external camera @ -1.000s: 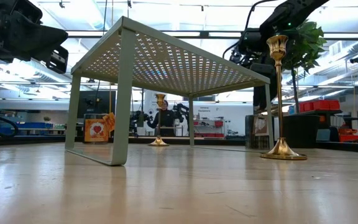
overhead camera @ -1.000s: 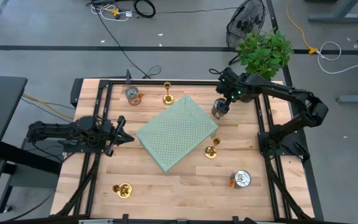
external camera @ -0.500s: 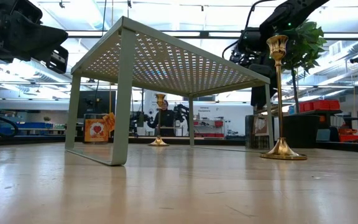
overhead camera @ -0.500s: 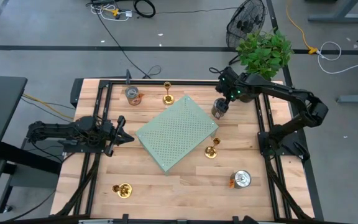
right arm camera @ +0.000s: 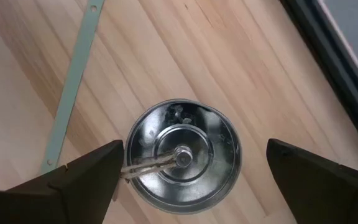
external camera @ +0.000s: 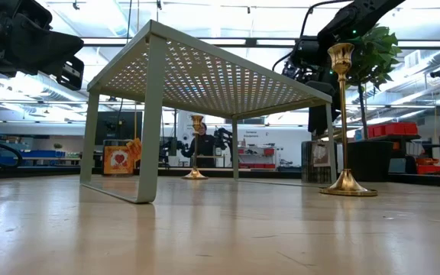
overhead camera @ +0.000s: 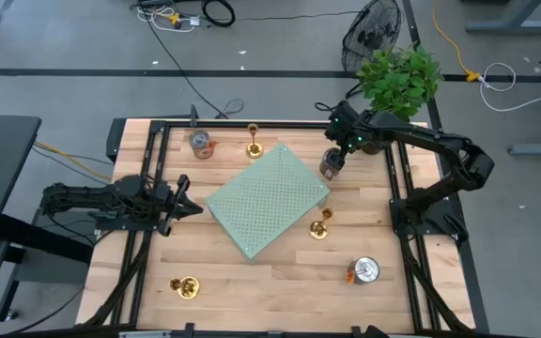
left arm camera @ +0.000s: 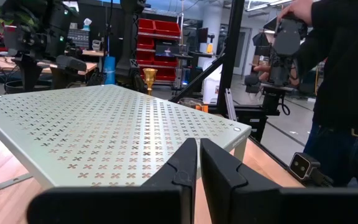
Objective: Pick & Place candle stick holders
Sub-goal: Put the top right silver scented candle on the shelf
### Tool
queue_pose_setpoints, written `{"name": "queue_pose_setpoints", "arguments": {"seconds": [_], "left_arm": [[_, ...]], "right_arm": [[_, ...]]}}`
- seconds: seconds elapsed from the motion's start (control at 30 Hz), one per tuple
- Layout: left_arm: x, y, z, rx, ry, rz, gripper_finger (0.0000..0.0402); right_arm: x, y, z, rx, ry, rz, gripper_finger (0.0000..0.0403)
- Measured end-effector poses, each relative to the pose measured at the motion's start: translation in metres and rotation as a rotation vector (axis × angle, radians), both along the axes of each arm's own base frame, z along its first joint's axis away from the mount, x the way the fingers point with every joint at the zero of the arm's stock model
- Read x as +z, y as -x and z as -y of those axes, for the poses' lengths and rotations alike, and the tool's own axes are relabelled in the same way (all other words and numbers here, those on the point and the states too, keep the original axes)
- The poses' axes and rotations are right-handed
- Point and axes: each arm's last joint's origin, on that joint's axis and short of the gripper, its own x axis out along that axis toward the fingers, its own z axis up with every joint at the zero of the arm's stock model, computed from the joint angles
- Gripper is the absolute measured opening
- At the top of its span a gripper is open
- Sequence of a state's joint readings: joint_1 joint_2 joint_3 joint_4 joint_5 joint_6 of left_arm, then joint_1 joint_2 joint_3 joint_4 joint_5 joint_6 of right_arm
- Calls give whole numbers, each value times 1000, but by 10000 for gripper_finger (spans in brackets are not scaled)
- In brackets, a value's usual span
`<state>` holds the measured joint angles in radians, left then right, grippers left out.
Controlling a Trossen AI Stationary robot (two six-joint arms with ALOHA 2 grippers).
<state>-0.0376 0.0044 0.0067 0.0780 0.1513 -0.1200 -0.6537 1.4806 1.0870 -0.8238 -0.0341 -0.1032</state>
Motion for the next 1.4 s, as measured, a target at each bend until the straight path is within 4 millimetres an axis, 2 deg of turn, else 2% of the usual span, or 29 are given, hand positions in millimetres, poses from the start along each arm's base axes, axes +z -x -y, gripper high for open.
{"name": "queue_pose_setpoints", "arguments": {"seconds": [0.87,1.4], "left_arm": [[0,0,0,0,0,0,25],[0,0,0,0,0,0,25]], "right_arm": [[-16,-7,6,17,-23,-40,400],[-10,-6,4,5,-20,-9,400]]}}
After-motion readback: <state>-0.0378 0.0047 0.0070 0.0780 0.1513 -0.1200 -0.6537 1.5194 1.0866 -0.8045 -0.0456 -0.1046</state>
